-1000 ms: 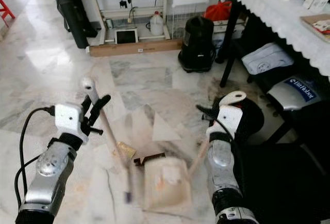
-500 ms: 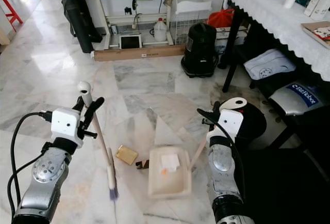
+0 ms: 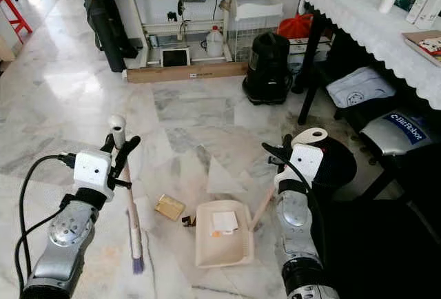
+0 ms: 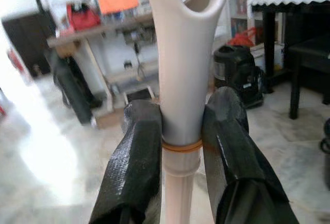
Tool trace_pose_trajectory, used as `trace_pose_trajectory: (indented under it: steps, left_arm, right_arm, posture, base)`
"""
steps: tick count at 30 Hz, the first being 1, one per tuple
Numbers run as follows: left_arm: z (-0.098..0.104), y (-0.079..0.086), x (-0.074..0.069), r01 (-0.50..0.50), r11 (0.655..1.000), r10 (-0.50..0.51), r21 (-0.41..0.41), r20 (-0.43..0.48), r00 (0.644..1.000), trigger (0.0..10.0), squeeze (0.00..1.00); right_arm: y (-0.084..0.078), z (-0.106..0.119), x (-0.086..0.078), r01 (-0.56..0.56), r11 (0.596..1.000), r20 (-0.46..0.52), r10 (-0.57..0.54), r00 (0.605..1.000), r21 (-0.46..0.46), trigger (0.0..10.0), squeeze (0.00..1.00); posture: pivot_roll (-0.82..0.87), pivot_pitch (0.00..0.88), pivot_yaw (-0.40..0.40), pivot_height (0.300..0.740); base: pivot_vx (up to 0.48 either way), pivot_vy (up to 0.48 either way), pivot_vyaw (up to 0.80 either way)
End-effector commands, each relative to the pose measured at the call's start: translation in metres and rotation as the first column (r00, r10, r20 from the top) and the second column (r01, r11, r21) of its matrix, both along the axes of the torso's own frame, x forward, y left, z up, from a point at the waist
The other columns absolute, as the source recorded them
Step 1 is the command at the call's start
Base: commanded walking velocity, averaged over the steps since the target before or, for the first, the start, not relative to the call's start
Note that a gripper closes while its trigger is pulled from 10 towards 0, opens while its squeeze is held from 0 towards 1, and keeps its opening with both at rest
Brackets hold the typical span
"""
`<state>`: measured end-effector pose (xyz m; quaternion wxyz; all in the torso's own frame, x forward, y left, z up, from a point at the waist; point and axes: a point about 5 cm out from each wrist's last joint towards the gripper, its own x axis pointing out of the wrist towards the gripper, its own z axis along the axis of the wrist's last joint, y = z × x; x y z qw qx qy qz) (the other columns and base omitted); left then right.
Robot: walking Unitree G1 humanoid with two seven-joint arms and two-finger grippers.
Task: Sweep floor
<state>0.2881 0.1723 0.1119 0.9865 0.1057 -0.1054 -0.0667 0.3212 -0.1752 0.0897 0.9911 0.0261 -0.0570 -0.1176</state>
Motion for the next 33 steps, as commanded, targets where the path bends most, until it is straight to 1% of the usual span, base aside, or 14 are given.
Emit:
trace_pose_trajectory:
  steps: [1,3,4,5,7,9,14,19,29,33]
  left_arm:
    - [-0.003,-0.001,0.001,0.004,1.000,-0.004,-0.012,-0.015,1.000,10.0,0.00]
    - [-0.009,-0.002,0.001,-0.027,0.998,0.025,-0.063,-0.039,0.999,10.0,0.00]
    - [-0.009,-0.002,0.001,-0.027,0.998,0.025,-0.063,-0.039,0.999,10.0,0.00]
    - [-0.008,-0.001,0.004,-0.045,0.996,0.041,-0.075,-0.046,0.998,10.0,0.00]
    - [-0.008,-0.001,0.006,-0.049,0.996,0.046,-0.074,-0.046,0.998,10.0,0.00]
    - [-0.005,-0.001,0.011,-0.044,0.997,0.042,-0.069,-0.037,0.998,10.0,0.00]
    - [-0.003,-0.004,0.013,-0.032,0.996,0.030,-0.079,-0.023,0.999,10.0,0.00]
    - [-0.005,-0.009,0.009,-0.029,0.996,0.028,-0.086,-0.022,0.999,10.0,0.00]
    - [-0.009,-0.020,0.003,-0.006,0.996,0.003,-0.088,-0.028,1.000,10.0,0.00]
    - [-0.011,-0.018,0.000,-0.014,0.997,0.011,-0.082,-0.034,0.999,10.0,0.00]
  right_arm:
    - [0.001,0.008,0.003,-0.006,1.000,0.029,0.006,1.000,0.002,10.0,0.00]
    - [-0.003,0.008,0.002,-0.005,1.000,0.034,0.005,0.999,-0.003,10.0,0.00]
    - [-0.003,0.008,0.002,-0.005,1.000,0.034,0.005,0.999,-0.003,10.0,0.00]
    - [-0.006,0.007,0.001,-0.002,1.000,0.032,0.002,0.999,-0.009,10.0,0.00]
    - [-0.008,0.007,0.000,0.000,1.000,0.029,0.000,1.000,-0.012,10.0,0.00]
    - [-0.010,0.007,0.000,-0.003,1.000,0.029,0.003,1.000,-0.023,10.0,0.00]
    - [-0.012,0.008,-0.001,-0.009,1.000,0.033,0.009,0.999,-0.023,10.0,0.00]
    - [-0.012,0.009,0.001,-0.025,0.999,0.029,0.026,0.999,-0.024,10.0,0.00]
    - [-0.015,0.008,-0.002,-0.042,0.999,0.023,0.043,0.999,-0.025,10.0,0.00]
    - [-0.014,0.008,-0.002,-0.050,0.998,0.020,0.051,0.999,-0.027,10.0,0.00]
  posture:
    - [0.06,0.000,0.012,0.740]
    - [0.05,0.000,0.005,0.740]
    - [0.05,0.000,0.005,0.740]
    - [0.05,0.000,-0.001,0.740]
    - [0.05,0.000,-0.002,0.740]
    - [0.04,0.000,-0.005,0.740]
    - [0.05,0.000,-0.018,0.740]
    - [0.05,0.000,-0.031,0.740]
    - [0.05,0.000,-0.048,0.740]
    - [0.06,0.000,-0.058,0.740]
  base:
    - [0.000,0.000,0.00]
    - [0.000,0.000,0.00]
    - [0.000,0.000,0.00]
    - [0.000,0.000,0.00]
    - [0.000,0.000,0.00]
    - [0.000,0.000,0.00]
    - [0.000,0.000,0.00]
    - [0.000,0.000,0.00]
    - [0.000,0.000,0.00]
    - [0.000,0.000,0.00]
